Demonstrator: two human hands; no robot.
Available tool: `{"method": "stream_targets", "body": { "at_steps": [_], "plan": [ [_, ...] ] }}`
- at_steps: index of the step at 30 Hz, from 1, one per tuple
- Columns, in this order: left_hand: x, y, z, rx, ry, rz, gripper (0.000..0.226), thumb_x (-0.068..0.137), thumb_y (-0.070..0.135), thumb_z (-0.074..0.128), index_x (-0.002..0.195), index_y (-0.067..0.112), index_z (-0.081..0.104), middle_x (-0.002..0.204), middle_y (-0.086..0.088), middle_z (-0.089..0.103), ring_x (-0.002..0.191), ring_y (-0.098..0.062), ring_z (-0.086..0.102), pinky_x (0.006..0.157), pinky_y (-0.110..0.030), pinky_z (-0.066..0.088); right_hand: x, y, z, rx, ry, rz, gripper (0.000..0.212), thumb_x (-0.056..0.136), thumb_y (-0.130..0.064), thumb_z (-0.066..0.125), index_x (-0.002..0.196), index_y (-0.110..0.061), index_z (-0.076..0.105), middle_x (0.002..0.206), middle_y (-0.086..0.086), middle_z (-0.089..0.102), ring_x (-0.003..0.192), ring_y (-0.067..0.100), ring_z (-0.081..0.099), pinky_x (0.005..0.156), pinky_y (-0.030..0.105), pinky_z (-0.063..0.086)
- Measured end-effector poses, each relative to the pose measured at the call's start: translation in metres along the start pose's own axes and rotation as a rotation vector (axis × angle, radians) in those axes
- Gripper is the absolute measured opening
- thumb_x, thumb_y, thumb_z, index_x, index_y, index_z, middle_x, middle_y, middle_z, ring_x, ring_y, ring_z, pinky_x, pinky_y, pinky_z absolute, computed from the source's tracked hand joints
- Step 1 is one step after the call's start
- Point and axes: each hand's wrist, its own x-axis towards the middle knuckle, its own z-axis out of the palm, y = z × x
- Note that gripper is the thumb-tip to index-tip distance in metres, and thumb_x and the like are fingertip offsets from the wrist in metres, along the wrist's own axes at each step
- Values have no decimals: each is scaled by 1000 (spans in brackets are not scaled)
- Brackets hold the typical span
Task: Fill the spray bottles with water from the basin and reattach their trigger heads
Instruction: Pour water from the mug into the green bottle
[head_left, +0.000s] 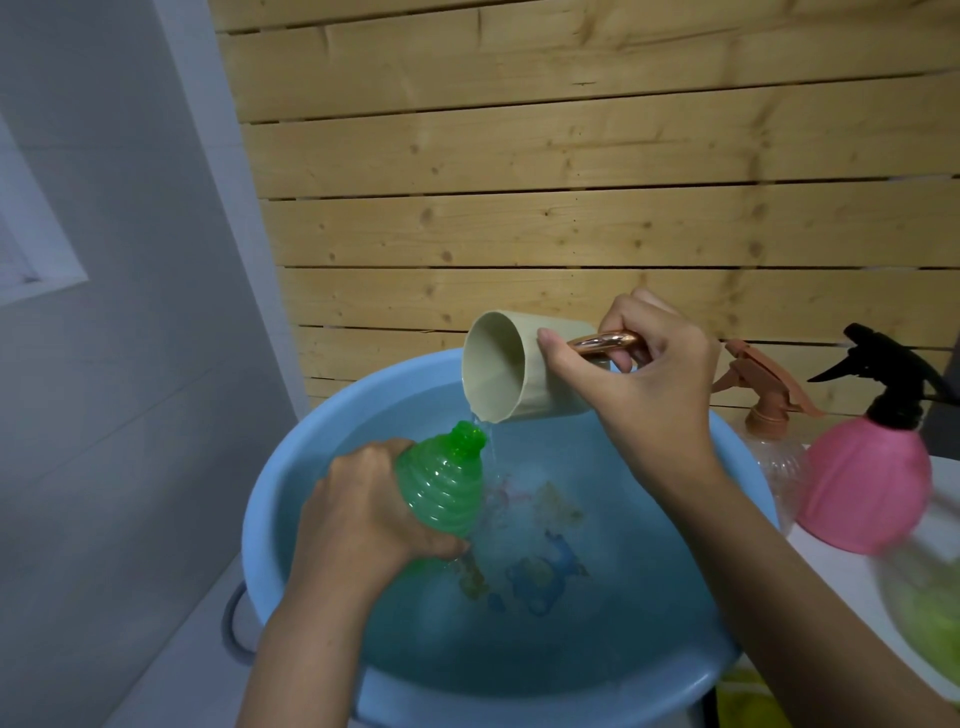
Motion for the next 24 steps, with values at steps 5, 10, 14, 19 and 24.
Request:
{"method": "stream_targets", "body": {
  "at_steps": [5, 10, 14, 19, 24],
  "plan": [
    [0, 0, 0, -7, -5, 4, 68, 34, 45, 89, 96, 28, 66, 84, 9, 68, 86, -19, 64, 69, -29, 52, 0, 0, 0, -3, 1, -16, 46, 70, -16, 80, 54, -17, 37, 55, -11, 30, 55, 4, 30, 52, 12, 21],
    [1, -1, 1, 6, -8, 0, 68, 34, 48, 87, 95, 28, 66, 84, 10, 67, 87, -19, 64, 69, -29, 52, 0, 1, 0, -5, -2, -18, 46, 70, -15, 79, 53, -17, 36, 55, -10, 30, 55, 4, 30, 51, 12, 22],
    [1, -2, 2, 4, 2, -2, 67, 33, 49, 87, 93, 28, 65, 82, 10, 68, 85, -19, 65, 67, -28, 51, 0, 0, 1, -20, 1, -30, 47, 70, -15, 78, 54, -20, 34, 55, -10, 29, 55, 4, 30, 52, 13, 22],
    [1, -2, 2, -4, -2, 1, 68, 33, 47, 87, 94, 27, 66, 83, 9, 68, 87, -20, 65, 70, -32, 54, 0, 0, 0, -15, 7, -20, 44, 69, -15, 78, 53, -16, 37, 55, -10, 30, 55, 6, 31, 52, 16, 22],
    [0, 0, 1, -7, -11, -6, 67, 34, 45, 88, 95, 28, 66, 85, 9, 68, 88, -21, 65, 71, -31, 53, 0, -1, 1, -29, 3, -15, 44, 70, -16, 78, 53, -14, 37, 55, -9, 30, 56, 8, 32, 52, 19, 24]
  ]
}}
